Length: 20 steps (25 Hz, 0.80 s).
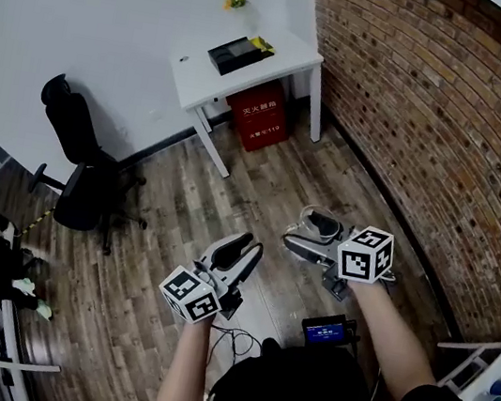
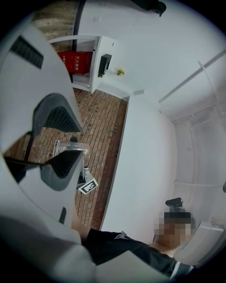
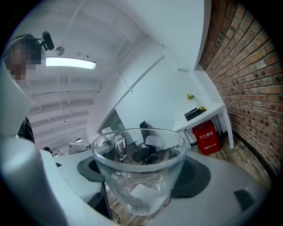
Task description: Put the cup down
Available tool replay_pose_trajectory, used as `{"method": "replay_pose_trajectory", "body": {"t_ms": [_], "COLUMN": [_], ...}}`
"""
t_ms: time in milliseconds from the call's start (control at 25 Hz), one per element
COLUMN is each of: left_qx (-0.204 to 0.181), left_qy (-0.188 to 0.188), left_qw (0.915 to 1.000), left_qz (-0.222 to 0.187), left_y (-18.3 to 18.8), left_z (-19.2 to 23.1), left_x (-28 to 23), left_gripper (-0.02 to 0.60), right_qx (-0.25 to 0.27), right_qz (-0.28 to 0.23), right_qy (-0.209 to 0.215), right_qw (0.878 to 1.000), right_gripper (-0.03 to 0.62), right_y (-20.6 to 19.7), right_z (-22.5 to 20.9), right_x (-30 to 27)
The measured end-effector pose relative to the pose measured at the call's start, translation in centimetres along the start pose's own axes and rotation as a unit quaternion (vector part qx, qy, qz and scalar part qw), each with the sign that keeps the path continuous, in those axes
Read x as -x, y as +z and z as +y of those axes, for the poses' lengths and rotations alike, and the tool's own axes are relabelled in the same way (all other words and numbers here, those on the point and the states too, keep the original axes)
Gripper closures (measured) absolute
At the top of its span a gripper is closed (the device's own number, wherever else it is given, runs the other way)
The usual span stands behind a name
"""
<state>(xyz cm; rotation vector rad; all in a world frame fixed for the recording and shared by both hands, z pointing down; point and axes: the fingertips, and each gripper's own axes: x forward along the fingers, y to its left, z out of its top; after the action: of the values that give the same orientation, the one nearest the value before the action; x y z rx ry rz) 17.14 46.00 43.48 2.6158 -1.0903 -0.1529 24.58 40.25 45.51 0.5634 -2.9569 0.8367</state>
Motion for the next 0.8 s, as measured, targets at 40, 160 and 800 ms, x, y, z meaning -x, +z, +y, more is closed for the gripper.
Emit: {"method": "replay_pose_trajectory", "body": {"t_ms": [40, 160, 800], "left_qx": [0.001, 0.001, 0.012], "left_qy": [0.0, 0.006, 0.045], "left_qw": [1.0, 1.0, 0.9987], "left_qz": [0.002, 0.004, -0.019], "left_y": [0.0, -0.1, 2.0], "left_z": [0.1, 0.6, 16.7], "left_x": [-0.5, -2.0, -6.8], "left_gripper": [0.446, 0.446, 0.446], "right_qx": [-0.001, -0.008, -0.035], "right_qz": [-0.002, -0.006, -0.007], "right_qy": [-0.001, -0.002, -0.014], "right_qw": [1.0, 1.0, 0.999], "right_gripper": [0.179, 0.179, 0.178], "right_y": [0.1, 0.3, 4.6], "right_z": [-0.5, -2.2, -14.3], "right_x": [0.2, 1.1, -7.7]}}
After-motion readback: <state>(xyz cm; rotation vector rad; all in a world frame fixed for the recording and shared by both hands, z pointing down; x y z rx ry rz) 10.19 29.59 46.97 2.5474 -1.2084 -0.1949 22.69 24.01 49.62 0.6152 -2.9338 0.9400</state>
